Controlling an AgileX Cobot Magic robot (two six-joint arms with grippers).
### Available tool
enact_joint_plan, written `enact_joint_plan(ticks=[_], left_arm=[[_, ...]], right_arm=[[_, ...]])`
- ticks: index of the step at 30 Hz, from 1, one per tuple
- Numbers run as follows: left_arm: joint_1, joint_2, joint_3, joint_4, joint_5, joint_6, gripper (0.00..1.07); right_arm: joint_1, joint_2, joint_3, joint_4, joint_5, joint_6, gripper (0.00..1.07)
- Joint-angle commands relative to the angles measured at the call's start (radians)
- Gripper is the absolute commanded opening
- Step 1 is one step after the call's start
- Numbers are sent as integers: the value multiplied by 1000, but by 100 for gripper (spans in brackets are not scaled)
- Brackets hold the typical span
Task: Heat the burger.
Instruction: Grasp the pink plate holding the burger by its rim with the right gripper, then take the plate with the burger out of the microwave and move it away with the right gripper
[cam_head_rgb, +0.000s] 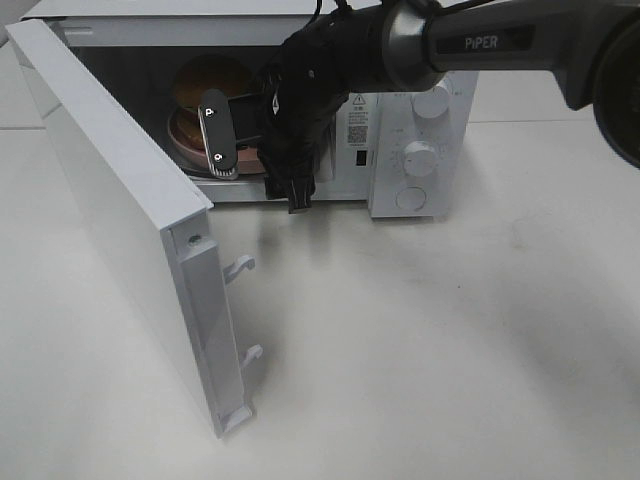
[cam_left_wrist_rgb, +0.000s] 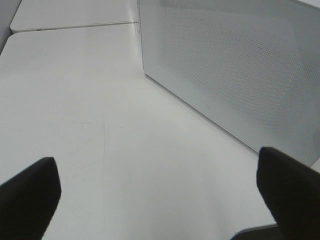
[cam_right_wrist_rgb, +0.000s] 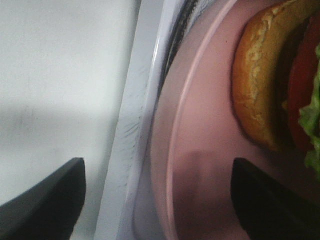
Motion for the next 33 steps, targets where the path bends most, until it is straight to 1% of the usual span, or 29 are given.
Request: enact_joint_plan(ticks=[1, 10, 13, 14, 15, 16, 17, 18, 20, 21, 22, 23, 24, 26, 33], left_arm=[[3, -19, 3, -1, -12, -4, 100], [3, -19, 3, -1, -12, -4, 100], [3, -19, 3, -1, -12, -4, 100], [3, -19, 3, -1, -12, -4, 100], [3, -19, 3, -1, -12, -4, 100], [3, -19, 3, -1, -12, -4, 100], [3, -19, 3, -1, -12, -4, 100], [3, -19, 3, -1, -12, -4, 100], [3, -19, 3, -1, -12, -4, 100], [3, -19, 3, -1, -12, -4, 100], [3, -19, 3, -1, -12, -4, 100], [3, -19, 3, -1, -12, -4, 100], [3, -19, 3, -1, -12, -4, 100], [3, -19, 3, -1, -12, -4, 100], [3, -19, 3, -1, -12, -4, 100]], right_arm=[[-11, 35, -46, -1, 19, 23, 76], [-32, 94, -118, 26, 18, 24, 76], [-34, 102, -123, 35, 21, 24, 76], [-34, 103, -123, 51, 21, 24, 75], [-34, 103, -123, 51, 19, 24, 70], [-34, 103, -123, 51, 19, 24, 70], [-34, 103, -123, 51, 14, 23, 65], [-34, 103, -123, 51, 14, 23, 65], [-34, 100, -123, 62, 17, 19, 38], [-34, 100, -123, 62, 17, 19, 38], [-32, 94, -123, 75, 20, 18, 30], [-31, 86, -123, 101, 23, 17, 16], [-31, 86, -123, 101, 23, 17, 16], [-19, 70, -123, 111, 26, 17, 0], [-15, 53, -123, 129, 49, 16, 0]])
